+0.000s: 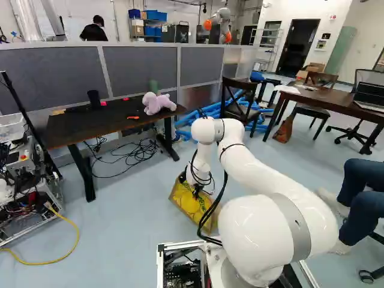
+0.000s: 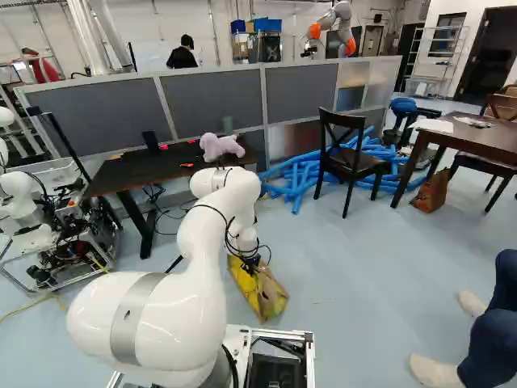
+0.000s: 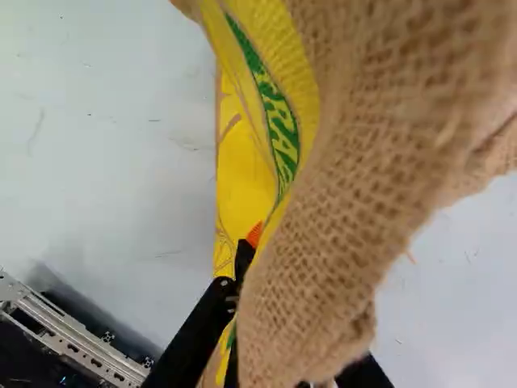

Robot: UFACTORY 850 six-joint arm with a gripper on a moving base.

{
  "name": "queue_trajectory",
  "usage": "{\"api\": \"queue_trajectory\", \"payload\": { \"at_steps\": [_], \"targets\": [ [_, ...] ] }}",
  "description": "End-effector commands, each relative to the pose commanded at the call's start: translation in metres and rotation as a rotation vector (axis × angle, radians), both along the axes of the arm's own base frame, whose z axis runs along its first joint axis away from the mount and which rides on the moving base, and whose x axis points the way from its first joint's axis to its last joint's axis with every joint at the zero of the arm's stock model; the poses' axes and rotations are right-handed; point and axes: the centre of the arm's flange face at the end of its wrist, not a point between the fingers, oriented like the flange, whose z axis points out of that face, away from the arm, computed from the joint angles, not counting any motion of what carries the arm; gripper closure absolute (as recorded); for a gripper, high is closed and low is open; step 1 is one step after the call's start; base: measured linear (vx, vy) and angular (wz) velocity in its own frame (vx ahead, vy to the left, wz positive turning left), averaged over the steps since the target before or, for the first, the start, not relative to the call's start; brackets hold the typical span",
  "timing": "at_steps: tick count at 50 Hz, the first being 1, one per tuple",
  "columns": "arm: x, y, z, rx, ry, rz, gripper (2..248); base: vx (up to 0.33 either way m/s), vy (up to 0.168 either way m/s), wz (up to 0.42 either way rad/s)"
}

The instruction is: Pick up the bag on the ground and place it on the table

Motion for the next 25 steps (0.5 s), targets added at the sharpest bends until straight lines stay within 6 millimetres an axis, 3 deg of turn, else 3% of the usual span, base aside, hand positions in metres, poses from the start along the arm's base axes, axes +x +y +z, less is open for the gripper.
{"api": "queue_trajectory", "payload": {
  "at_steps": [25],
  "targets": [
    [0.0,0.005,0.038,-0.001,-0.001,-0.025,228,0.0,0.0,0.0]
  ]
}}
